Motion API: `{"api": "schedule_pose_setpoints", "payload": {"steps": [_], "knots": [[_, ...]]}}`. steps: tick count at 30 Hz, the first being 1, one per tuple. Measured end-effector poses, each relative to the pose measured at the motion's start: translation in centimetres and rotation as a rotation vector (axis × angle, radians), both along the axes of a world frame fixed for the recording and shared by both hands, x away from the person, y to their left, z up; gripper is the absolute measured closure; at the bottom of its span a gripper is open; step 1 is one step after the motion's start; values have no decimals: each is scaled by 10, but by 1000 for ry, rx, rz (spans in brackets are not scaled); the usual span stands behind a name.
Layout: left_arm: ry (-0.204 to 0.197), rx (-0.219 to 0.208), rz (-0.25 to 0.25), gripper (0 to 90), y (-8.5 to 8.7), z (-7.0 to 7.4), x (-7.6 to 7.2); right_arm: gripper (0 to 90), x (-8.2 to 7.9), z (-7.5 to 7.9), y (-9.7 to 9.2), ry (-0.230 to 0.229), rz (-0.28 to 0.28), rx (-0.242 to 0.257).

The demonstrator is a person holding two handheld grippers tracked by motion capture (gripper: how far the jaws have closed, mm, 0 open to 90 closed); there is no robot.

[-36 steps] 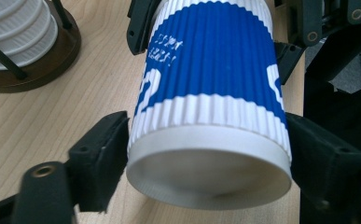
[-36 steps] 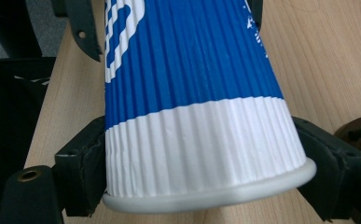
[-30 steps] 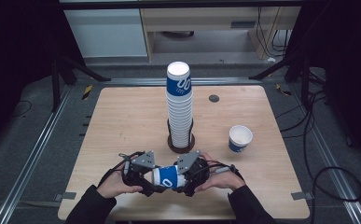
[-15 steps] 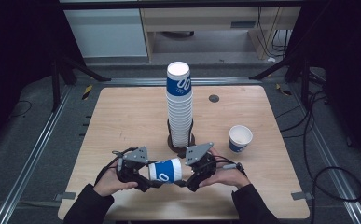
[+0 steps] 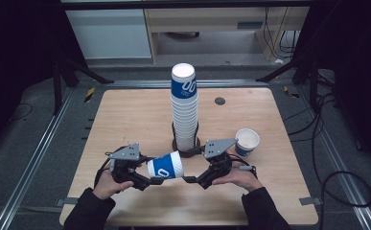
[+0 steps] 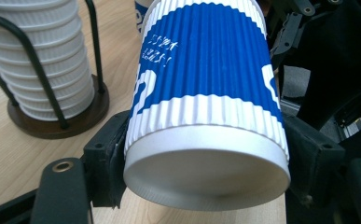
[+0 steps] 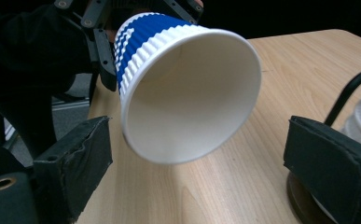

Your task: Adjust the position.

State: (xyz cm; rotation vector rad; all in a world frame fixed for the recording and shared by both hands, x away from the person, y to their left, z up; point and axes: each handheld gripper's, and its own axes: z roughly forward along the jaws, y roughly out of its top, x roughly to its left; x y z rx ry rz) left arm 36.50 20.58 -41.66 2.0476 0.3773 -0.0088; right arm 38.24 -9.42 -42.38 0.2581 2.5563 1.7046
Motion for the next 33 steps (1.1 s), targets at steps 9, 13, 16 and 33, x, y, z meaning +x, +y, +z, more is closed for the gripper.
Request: {"api": "schedule_pose_setpoints", "payload": {"steps": [9, 13, 16, 33], "knots": [[11, 4, -52, 260, -10, -4, -3, 90, -2, -5, 8, 35, 59, 25], [17, 0, -70, 260, -12, -5, -4, 104, -2, -7, 11, 49, 83, 32], [13, 6, -84, 261, -15, -5, -5, 112, -2, -8, 12, 57, 97, 40], [4, 34, -93, 224, -18, -7, -7, 160, -4, -7, 11, 73, 127, 27]]}}
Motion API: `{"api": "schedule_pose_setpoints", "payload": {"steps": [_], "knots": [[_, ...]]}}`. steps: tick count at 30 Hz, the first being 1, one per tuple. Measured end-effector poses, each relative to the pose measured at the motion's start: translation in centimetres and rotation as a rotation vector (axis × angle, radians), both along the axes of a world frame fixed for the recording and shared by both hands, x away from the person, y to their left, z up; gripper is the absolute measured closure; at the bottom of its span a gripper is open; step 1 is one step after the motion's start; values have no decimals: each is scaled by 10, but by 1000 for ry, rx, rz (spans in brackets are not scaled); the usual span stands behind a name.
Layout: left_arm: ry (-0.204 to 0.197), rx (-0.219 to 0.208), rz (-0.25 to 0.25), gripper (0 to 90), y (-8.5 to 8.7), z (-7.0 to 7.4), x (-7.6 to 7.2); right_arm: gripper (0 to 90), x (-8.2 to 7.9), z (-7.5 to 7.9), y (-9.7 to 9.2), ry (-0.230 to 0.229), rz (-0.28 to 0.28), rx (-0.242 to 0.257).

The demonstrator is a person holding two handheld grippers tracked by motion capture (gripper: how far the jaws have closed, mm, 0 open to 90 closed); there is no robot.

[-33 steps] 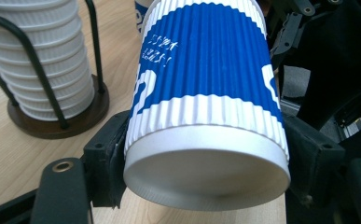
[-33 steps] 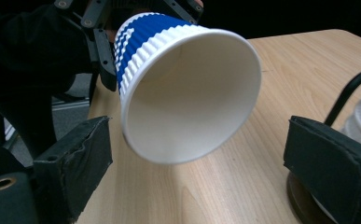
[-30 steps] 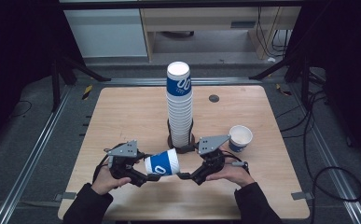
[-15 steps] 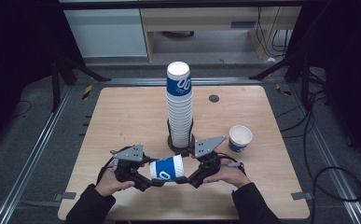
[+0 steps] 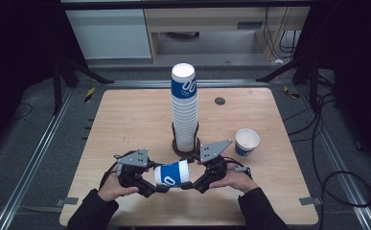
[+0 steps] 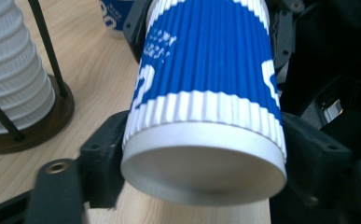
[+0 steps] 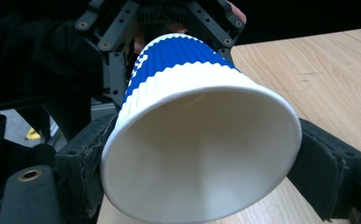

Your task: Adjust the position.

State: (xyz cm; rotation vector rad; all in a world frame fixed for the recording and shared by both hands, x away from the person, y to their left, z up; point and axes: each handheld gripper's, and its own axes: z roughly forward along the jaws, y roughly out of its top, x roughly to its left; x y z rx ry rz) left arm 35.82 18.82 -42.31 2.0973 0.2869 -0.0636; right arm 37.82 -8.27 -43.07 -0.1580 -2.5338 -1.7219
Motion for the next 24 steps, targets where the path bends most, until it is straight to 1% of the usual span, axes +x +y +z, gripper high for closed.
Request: {"api": "schedule_pose_setpoints", "payload": {"steps": [1, 3, 4, 5, 6, 8, 9, 12, 13, 14, 15, 17, 18, 21, 24], "knots": [[-3, 2, 5, 192, 0, 0, 0, 161, 0, 1, -1, -7, -5, -10], [1, 9, 9, 189, 2, 0, 1, 162, 1, 1, -3, -11, -9, -16], [-9, 21, 16, 181, 2, 0, 1, 162, 1, 2, -4, -16, -15, -20], [-11, 33, 20, 176, 2, 0, 1, 162, 1, 2, -4, -21, -19, -29], [-14, 50, 20, 168, 2, -1, 1, 162, 1, 3, -5, -29, -25, -41], [-36, 92, 34, 157, 1, -2, 1, 161, 1, 2, -4, -41, -38, -71], [-29, 108, 27, 150, 0, -3, 1, 161, 1, 1, -3, -46, -41, -86], [-35, 172, 23, 142, -4, -7, 1, 160, 0, -4, 2, -64, -47, -148], [-44, 194, 25, 140, -6, -9, 0, 159, -1, -6, 5, -66, -42, -167], [-46, 226, 14, 141, -9, -11, 0, 159, -1, -8, 7, -67, -36, -182], [-47, 242, 9, 141, -11, -13, -1, 159, -2, -10, 11, -72, -29, -200], [-55, 288, 4, 143, -15, -17, -2, 159, -3, -12, 15, -72, -17, -217], [-56, 311, -10, 147, -17, -19, -2, 159, -3, -13, 18, -74, -13, -224], [-47, 343, -24, 171, -21, -24, -2, 158, -5, -15, 23, -79, 2, -247], [-32, 346, -32, 225, -21, -25, -2, 157, -6, -16, 25, -80, 13, -257]]}}
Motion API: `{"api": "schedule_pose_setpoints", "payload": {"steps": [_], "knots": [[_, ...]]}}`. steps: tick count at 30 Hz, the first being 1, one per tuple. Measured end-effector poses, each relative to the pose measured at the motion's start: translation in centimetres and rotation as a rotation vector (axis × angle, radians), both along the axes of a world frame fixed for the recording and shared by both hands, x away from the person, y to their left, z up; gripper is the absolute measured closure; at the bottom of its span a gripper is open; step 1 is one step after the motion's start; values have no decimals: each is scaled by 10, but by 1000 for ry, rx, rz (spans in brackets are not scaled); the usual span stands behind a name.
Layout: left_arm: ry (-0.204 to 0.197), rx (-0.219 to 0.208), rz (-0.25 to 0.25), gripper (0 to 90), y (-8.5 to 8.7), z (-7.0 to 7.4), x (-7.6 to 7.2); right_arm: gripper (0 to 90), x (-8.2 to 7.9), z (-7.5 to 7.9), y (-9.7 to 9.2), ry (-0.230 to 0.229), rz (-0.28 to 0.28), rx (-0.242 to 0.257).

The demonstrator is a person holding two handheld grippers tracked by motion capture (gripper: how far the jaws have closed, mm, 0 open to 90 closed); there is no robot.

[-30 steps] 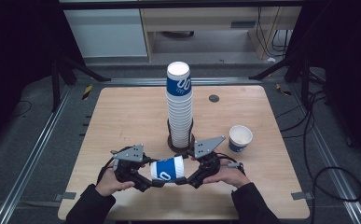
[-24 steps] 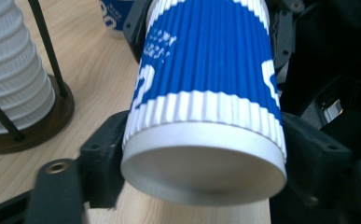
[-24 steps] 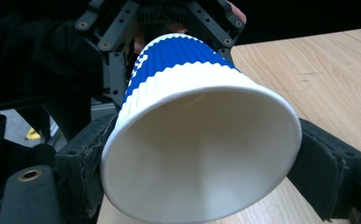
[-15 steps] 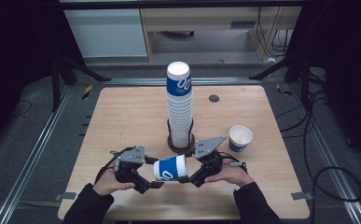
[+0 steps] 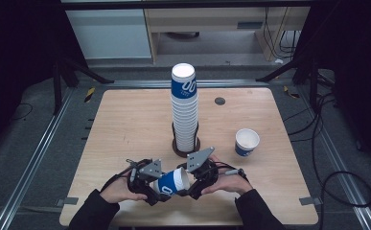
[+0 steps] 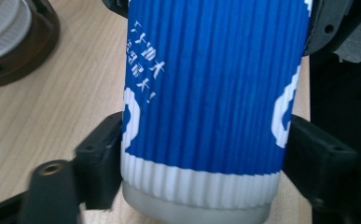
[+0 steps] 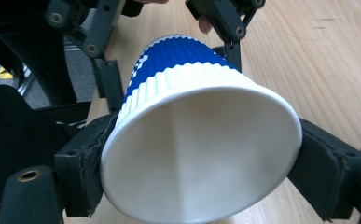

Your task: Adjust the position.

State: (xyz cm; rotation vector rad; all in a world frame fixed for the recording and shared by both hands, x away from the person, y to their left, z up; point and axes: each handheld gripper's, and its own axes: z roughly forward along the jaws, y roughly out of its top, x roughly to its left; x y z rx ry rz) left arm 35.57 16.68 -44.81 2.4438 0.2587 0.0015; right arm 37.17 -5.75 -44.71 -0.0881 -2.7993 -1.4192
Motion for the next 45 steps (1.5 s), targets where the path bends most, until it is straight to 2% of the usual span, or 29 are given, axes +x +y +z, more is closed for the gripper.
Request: {"api": "schedule_pose_setpoints", "payload": {"steps": [2, 6, 11, 15, 21, 23, 27, 33, 45], "knots": [[4, -2, -1, 261, 1, 0, 0, 157, -1, 0, 1, 2, 6, -3], [-3, -11, -5, 267, 1, 1, 0, 149, -1, 1, 0, 6, 6, 0], [-10, -49, 9, 268, 6, 5, 2, 120, 0, 6, -3, -4, -15, 52], [-13, -101, 54, 268, 15, 9, 6, 99, 4, 14, -11, -11, -61, 109], [-42, -227, 135, 268, 28, 18, 11, 86, 10, 22, -26, -6, -133, 189], [-46, -275, 147, 268, 32, 21, 11, 86, 12, 23, -29, 0, -152, 211], [-71, -319, 150, 268, 33, 26, 8, 86, 13, 23, -31, 26, -160, 258], [-79, -336, 125, 268, 28, 27, 4, 87, 12, 23, -24, 86, -126, 317], [-74, -327, 95, 268, 15, 21, 0, 117, 10, 17, -12, 139, -102, 344]]}}
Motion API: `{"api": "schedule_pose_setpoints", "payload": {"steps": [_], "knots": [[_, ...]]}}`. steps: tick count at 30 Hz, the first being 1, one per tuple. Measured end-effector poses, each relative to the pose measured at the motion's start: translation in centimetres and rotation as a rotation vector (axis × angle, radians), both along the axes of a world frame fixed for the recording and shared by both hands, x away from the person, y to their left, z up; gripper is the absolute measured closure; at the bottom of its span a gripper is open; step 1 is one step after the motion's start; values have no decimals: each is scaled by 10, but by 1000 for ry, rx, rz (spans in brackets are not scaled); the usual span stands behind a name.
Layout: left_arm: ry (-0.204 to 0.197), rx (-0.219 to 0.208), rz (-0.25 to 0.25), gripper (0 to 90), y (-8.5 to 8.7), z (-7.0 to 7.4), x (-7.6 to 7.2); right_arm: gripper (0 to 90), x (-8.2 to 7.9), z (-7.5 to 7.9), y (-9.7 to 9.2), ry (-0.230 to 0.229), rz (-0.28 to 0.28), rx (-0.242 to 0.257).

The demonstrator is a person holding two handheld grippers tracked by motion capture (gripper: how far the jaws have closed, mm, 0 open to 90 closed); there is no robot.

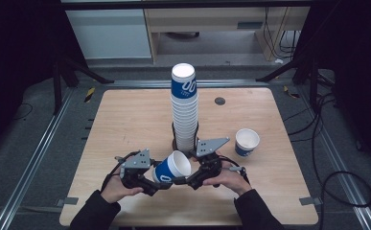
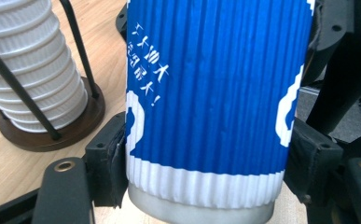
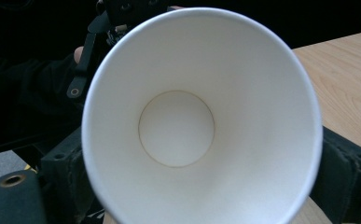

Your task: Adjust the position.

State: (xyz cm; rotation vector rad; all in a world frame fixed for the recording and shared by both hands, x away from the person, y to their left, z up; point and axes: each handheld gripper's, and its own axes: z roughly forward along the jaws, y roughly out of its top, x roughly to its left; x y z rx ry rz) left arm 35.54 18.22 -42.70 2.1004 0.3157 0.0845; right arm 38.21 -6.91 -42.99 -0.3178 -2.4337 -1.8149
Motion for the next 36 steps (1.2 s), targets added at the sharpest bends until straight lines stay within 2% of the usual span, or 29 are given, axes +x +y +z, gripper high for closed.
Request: {"api": "schedule_pose_setpoints", "payload": {"steps": [8, 14, 18, 21, 25, 36], "knots": [[4, -5, -8, 267, -2, -2, 0, 156, 0, -2, 2, 22, 9, 12], [-4, 13, -5, 249, -2, -3, -1, 166, -1, -1, 1, -1, 7, -3], [3, 35, 9, 204, 0, -4, 1, 166, 0, 5, -6, -26, -27, -21], [6, 47, 32, 195, 4, -5, 3, 165, 2, 9, -15, -35, -63, -27], [10, 39, 78, 182, 12, -6, 8, 165, 4, 13, -27, -56, -128, -60], [28, 42, 254, 174, 31, -12, 21, 165, 9, 17, -49, -74, -262, -133]]}}
